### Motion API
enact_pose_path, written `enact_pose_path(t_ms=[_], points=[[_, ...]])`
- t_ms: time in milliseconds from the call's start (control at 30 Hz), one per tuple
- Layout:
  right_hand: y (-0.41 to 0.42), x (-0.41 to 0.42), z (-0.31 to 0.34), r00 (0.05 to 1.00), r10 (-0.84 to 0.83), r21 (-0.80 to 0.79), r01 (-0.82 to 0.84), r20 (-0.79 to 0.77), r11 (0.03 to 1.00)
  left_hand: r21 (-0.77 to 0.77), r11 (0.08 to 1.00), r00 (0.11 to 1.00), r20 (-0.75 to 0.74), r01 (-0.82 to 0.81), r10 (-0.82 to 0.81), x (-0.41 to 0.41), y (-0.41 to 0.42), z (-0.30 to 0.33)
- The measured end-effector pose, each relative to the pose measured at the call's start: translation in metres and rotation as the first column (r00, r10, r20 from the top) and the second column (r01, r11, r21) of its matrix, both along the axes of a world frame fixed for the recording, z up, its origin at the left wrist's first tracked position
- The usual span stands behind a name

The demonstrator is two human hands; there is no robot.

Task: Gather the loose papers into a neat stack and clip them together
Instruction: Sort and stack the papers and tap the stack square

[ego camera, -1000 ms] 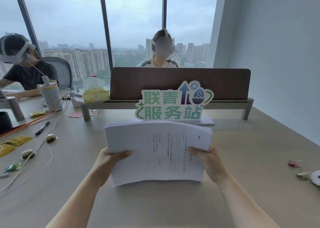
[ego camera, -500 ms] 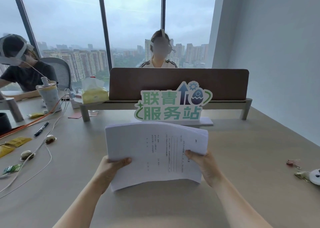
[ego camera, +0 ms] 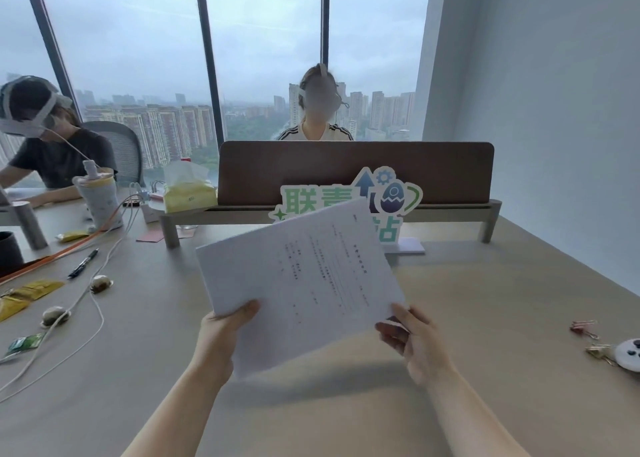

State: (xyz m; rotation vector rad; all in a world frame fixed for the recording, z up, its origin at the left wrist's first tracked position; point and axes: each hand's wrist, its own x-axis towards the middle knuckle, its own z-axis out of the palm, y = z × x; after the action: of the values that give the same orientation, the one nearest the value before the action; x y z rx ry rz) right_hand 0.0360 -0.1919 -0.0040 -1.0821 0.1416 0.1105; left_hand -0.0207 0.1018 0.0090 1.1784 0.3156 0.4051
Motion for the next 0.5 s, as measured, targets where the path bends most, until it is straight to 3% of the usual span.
enact_pose_path(t_ms=[67,133,233,367,500], points=[[0.011,-0.002,0.005,1.000,0.018,0.210,-0.013,-0.022,0.978,-0.071,0.997,1.000,0.026,-0.012,0.013,0.003,-0.013,0.004],[0.025,-0.006,0.014,0.998,0.055,0.305,-0.056,0.012,0.951,-0.140,0.990,0.999,0.046,-0.010,0.017,0.006,-0.029,0.008],[0.046,-0.015,0.033,0.998,0.021,0.310,-0.036,0.053,0.950,-0.215,0.976,0.997,0.072,0.022,-0.007,0.004,-0.053,0.013],[0.061,-0.020,0.046,0.974,-0.226,0.218,0.220,0.007,0.951,-0.274,0.959,0.994,0.105,0.070,-0.043,0.000,-0.081,0.013],[0.064,-0.029,0.052,0.999,-0.045,0.381,0.037,0.012,0.924,-0.292,0.951,0.991,0.113,0.106,-0.076,-0.004,-0.089,0.014]])
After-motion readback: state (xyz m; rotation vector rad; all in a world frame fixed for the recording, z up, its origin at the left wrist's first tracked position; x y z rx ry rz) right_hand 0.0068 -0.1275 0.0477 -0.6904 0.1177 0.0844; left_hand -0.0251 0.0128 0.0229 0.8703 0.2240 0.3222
